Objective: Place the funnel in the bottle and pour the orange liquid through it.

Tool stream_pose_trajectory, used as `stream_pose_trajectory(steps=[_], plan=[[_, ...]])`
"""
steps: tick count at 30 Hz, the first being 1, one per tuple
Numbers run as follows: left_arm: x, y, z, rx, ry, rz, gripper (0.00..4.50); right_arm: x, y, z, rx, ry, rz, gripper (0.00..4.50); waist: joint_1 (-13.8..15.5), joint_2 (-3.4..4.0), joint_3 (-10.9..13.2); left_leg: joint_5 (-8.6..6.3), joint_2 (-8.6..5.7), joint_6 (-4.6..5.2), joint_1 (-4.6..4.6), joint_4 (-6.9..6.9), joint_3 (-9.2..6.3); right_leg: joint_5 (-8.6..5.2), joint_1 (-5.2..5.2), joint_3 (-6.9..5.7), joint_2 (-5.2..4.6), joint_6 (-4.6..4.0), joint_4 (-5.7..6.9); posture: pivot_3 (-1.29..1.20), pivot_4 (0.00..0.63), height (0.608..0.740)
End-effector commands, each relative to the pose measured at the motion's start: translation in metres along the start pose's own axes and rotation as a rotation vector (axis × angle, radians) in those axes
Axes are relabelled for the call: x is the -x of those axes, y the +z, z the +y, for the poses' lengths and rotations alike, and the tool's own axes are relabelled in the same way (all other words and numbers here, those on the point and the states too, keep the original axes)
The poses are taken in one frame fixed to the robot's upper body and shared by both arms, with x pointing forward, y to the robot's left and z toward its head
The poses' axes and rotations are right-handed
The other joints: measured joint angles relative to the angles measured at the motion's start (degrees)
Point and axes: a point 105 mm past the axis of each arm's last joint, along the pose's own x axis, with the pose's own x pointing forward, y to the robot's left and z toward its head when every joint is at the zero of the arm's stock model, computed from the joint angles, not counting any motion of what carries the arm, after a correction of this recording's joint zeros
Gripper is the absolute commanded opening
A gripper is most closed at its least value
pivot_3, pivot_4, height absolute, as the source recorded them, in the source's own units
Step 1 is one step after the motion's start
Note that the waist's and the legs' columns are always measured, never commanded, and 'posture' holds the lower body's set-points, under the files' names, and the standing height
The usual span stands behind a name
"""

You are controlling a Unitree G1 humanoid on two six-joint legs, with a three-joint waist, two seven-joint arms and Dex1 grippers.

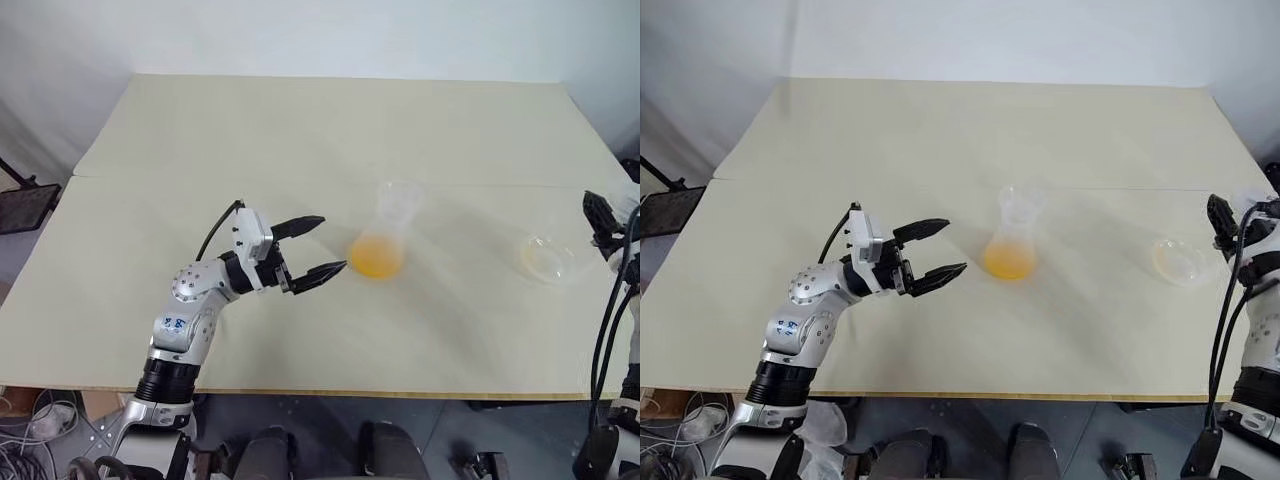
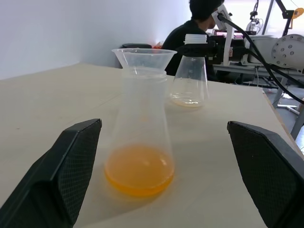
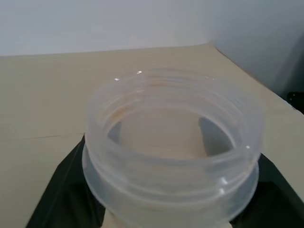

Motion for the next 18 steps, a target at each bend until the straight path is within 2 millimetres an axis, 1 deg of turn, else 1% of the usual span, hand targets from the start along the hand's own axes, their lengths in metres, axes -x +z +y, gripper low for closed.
stream_pose_trajectory(steps=[1,2,5,8,10,12,13,14,16,18], plan=[[0.002,0.010,-0.001,-0.027,-0.001,-0.025,4.50,0.008,0.024,-0.006,0.002,-0.016,-0.076,4.16,0.08,0.00,0.00,0.00,-0.01,0.00,0.00,0.00,0.01,0.00,0.00,0.02,-0.01,0.00,0.00,0.00,0.150,0.740],[0.003,0.010,-0.001,-0.027,0.000,-0.024,4.50,0.010,0.028,-0.006,0.007,-0.014,-0.093,4.48,0.12,0.00,0.00,0.00,-0.02,0.00,-0.01,0.00,0.01,0.00,0.00,0.02,-0.01,0.00,0.00,0.00,0.150,0.740],[0.006,0.010,0.003,-0.031,0.004,-0.015,4.50,0.017,0.048,-0.002,0.027,0.032,-0.176,4.48,0.10,0.00,0.00,0.00,-0.03,0.00,-0.01,0.00,0.01,0.00,-0.01,0.03,-0.02,0.00,-0.01,0.00,0.150,0.740],[0.011,0.011,0.008,-0.040,0.011,0.000,4.50,0.024,0.074,0.001,0.104,0.052,-0.261,4.48,0.10,0.00,0.00,0.00,-0.02,0.00,-0.01,0.00,0.01,0.00,-0.01,0.03,-0.01,0.00,-0.01,0.00,0.150,0.740],[0.013,0.011,0.009,-0.043,0.010,0.008,4.50,0.026,0.085,0.002,0.129,0.058,-0.298,4.48,0.11,0.00,0.00,0.00,-0.03,0.00,-0.01,0.00,0.01,0.00,-0.01,0.03,-0.01,0.00,-0.02,0.00,0.150,0.740],[0.016,0.010,0.010,-0.047,0.009,0.018,4.50,0.029,0.104,0.008,0.151,0.088,-0.361,4.48,0.12,0.00,0.00,0.00,-0.02,0.00,-0.01,0.00,0.00,0.00,-0.01,0.03,-0.01,0.00,-0.02,0.00,0.150,0.740],[0.017,0.010,0.011,-0.048,0.008,0.022,4.50,0.030,0.110,0.010,0.160,0.099,-0.384,4.48,0.10,0.00,0.00,0.00,-0.03,0.00,-0.01,0.00,0.01,0.00,-0.01,0.03,-0.01,0.00,-0.02,0.00,0.150,0.740],[0.018,0.009,0.011,-0.052,0.008,0.031,4.50,0.030,0.119,0.017,0.174,0.129,-0.414,4.48,0.08,0.00,0.00,0.00,-0.02,0.00,-0.01,0.00,0.01,0.00,-0.01,0.03,-0.01,0.00,-0.02,0.00,0.150,0.740],[0.022,0.008,0.013,-0.066,0.003,0.061,4.50,0.034,0.141,0.042,0.194,0.262,-0.494,4.48,-0.01,0.01,0.00,0.00,-0.01,0.00,0.00,-0.01,0.01,0.00,-0.01,0.03,0.00,0.00,-0.02,0.00,0.150,0.740],[0.028,0.007,0.016,-0.074,0.001,0.094,4.50,0.041,0.149,0.069,0.188,0.436,-0.535,4.48,-0.10,0.01,0.00,0.00,0.01,0.00,0.02,-0.02,0.01,0.00,-0.04,0.06,0.01,0.00,-0.02,0.00,0.150,0.740]])
